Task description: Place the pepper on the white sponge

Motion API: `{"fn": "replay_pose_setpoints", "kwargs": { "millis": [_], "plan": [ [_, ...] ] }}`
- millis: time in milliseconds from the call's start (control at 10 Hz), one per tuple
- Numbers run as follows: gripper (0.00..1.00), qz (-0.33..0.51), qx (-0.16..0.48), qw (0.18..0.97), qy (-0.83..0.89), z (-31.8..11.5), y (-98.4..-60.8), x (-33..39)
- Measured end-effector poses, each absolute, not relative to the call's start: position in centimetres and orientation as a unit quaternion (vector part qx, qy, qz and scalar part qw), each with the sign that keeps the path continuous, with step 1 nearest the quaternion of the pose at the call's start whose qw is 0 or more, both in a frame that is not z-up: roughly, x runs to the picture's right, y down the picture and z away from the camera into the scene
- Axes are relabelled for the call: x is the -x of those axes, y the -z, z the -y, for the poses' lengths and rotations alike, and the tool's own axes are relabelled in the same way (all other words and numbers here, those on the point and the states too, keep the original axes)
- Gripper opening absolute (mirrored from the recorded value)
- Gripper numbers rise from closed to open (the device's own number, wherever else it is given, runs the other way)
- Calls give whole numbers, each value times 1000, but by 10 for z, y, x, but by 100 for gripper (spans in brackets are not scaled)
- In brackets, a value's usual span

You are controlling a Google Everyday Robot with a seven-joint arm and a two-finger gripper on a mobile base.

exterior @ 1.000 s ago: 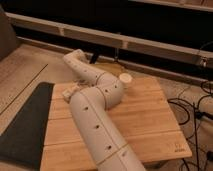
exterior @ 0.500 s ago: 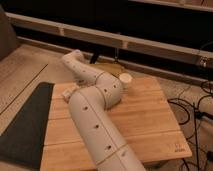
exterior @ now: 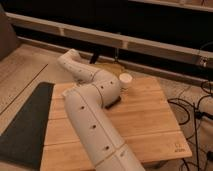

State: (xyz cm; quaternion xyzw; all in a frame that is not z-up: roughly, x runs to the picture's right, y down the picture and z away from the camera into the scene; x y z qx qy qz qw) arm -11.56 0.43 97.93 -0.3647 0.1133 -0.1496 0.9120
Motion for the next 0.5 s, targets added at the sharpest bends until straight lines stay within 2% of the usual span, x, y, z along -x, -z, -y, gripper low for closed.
{"fn": "replay_pose_setpoints", "kwargs": {
  "millis": [500],
  "plan": [
    [65,-98,364,917,131,-30,-971,136]
  ]
}}
